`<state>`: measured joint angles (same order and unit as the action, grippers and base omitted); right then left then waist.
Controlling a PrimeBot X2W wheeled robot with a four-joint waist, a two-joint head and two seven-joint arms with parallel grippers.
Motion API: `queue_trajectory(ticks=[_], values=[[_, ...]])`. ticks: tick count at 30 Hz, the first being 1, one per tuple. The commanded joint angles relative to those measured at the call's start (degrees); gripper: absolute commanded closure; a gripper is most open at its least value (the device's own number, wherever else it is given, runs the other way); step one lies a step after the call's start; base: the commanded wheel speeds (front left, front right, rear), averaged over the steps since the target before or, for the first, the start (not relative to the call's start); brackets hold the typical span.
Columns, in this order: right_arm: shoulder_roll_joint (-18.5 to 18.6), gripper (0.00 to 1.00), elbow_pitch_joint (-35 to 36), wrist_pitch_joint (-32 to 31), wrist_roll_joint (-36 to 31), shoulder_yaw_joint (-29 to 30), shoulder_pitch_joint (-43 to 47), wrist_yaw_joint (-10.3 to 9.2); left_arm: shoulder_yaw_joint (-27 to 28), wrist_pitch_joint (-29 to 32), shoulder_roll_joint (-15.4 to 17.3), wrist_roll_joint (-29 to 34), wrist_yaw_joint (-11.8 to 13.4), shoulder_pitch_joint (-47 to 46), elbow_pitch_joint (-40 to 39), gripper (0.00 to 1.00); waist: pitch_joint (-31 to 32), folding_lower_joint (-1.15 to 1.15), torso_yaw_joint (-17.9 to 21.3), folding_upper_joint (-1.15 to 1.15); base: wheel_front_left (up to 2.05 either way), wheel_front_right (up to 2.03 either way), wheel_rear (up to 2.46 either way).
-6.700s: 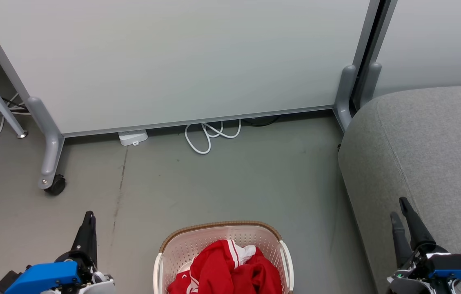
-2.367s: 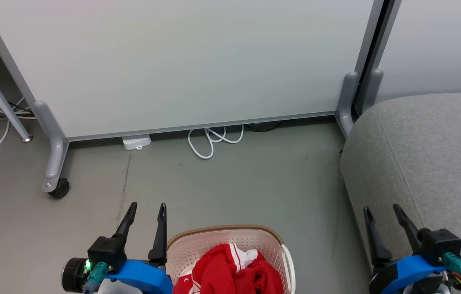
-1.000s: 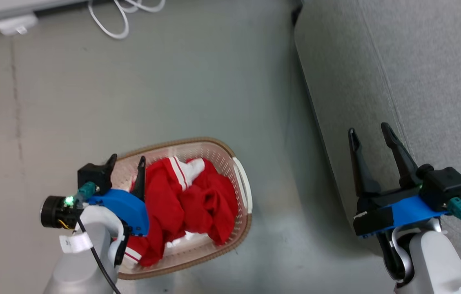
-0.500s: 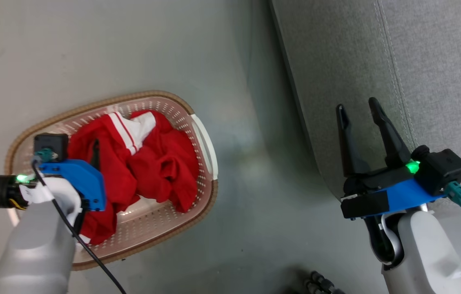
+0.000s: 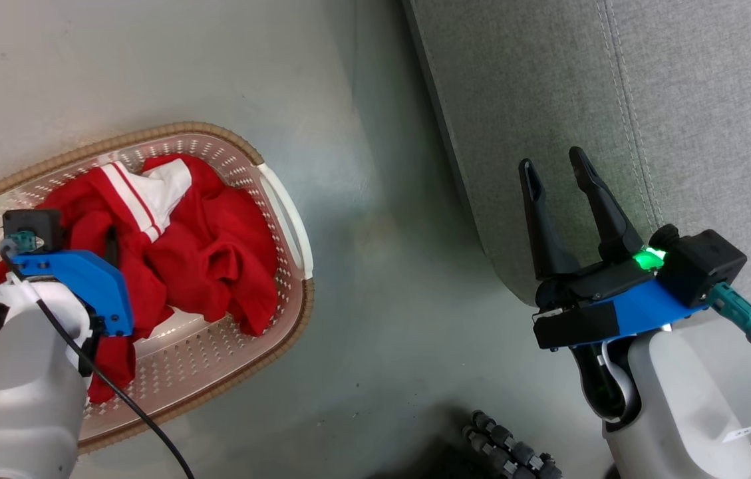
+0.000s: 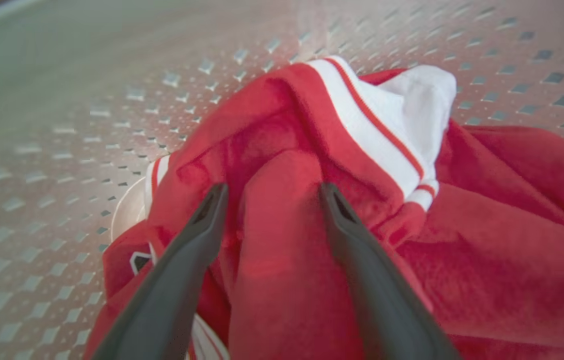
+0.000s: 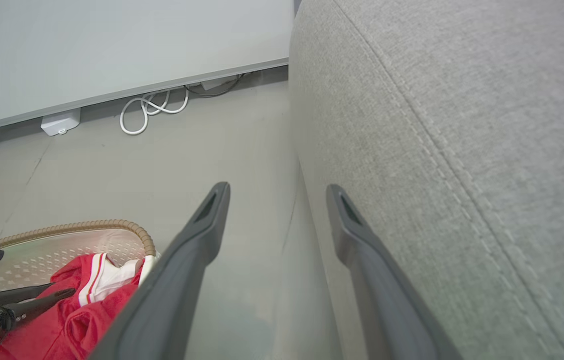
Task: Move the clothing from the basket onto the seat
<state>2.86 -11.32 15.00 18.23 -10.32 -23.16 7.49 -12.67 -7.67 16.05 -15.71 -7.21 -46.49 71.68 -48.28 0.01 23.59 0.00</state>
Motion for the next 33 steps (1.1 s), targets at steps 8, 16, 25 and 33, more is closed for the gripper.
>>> queue_trajectory(ticks=[8,16,25,33], values=[[0.04,0.0,0.4,0.21,0.97,-0.69,-0.71,0.01,0.39,6.71,0.56,-1.71,0.46,-1.18,1.77,0.0,-0.19,-0.01,0.77,0.0,0.0,0.0,0.0],[0.04,0.0,0.79,0.22,1.28,-0.81,-0.15,0.01,0.24,11.07,0.17,-2.95,0.47,-0.75,2.13,1.0,0.41,-0.01,0.74,0.0,0.0,0.0,0.0],[0.04,0.0,0.73,0.22,0.4,-0.3,-0.09,0.01,-0.25,11.49,-1.6,-3.94,0.46,-1.36,2.2,1.0,1.37,-0.01,-0.23,0.0,0.0,0.0,0.0],[0.04,0.0,0.18,0.22,-0.16,-0.37,-0.39,0.01,-0.56,10.62,-2.63,-4.87,0.2,-0.64,2.21,1.0,3.13,-0.01,-1.06,0.0,0.0,0.0,0.0]])
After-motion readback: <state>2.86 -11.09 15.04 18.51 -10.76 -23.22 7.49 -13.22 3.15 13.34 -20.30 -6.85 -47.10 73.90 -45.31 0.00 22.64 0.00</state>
